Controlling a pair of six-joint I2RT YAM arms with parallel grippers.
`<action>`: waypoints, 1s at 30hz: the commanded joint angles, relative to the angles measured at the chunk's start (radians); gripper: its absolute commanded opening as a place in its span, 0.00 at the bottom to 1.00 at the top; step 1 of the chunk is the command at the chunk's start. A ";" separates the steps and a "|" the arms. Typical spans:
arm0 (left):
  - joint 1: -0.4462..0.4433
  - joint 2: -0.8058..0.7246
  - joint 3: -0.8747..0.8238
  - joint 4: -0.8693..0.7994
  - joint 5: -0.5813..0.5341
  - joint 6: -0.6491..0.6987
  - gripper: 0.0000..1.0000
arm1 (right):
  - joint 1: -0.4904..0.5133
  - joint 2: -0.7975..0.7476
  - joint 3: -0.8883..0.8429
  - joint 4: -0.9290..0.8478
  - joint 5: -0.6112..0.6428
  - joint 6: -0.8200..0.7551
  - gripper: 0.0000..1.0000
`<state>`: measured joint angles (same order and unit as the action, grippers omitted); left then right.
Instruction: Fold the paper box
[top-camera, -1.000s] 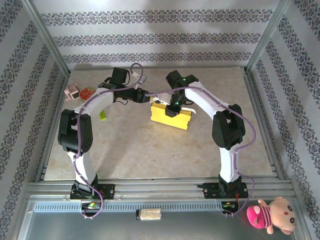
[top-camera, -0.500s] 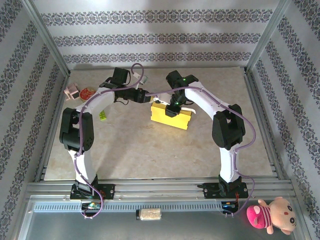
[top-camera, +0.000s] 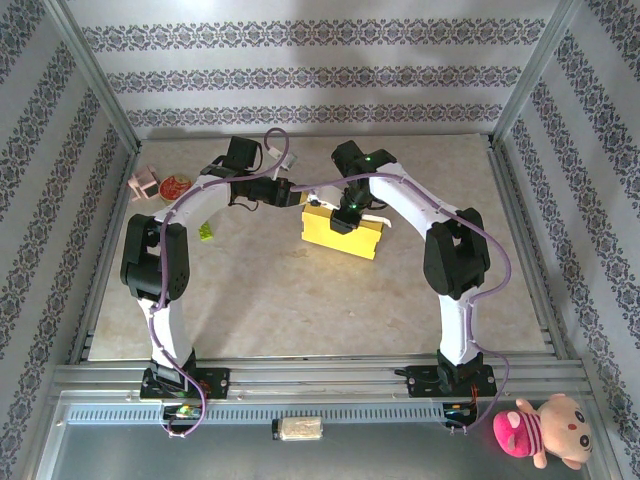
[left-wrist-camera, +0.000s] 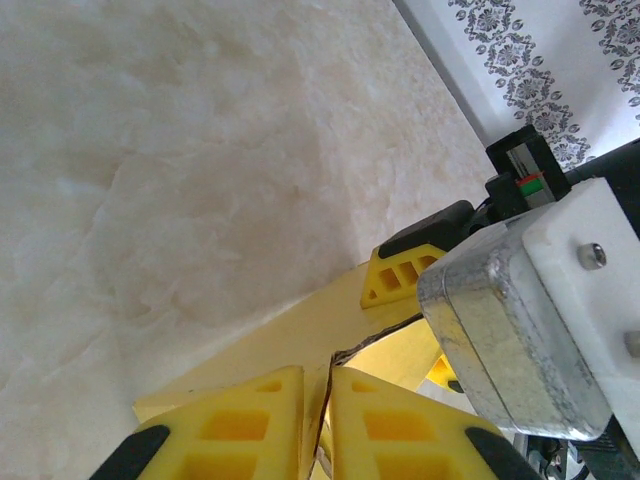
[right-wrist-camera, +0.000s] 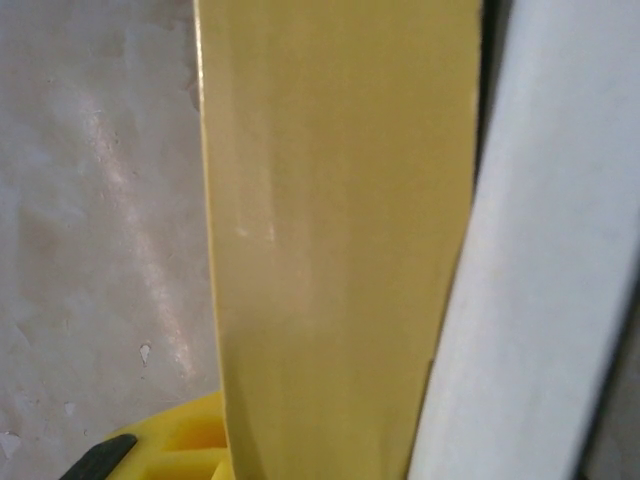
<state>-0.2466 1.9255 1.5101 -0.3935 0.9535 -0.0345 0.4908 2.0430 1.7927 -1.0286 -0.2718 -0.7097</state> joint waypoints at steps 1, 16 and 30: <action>-0.017 -0.027 -0.002 -0.001 -0.006 0.010 0.12 | 0.013 0.066 -0.013 0.038 -0.085 0.044 0.25; -0.066 -0.081 -0.135 0.018 -0.141 0.032 0.11 | 0.008 0.088 0.019 0.061 -0.080 0.105 0.24; -0.079 -0.110 -0.314 0.175 -0.204 0.005 0.00 | 0.006 0.077 0.046 0.125 -0.113 0.208 0.44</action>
<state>-0.2928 1.7908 1.2526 -0.1337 0.7712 -0.0273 0.4942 2.0712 1.8336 -1.0309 -0.2722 -0.5808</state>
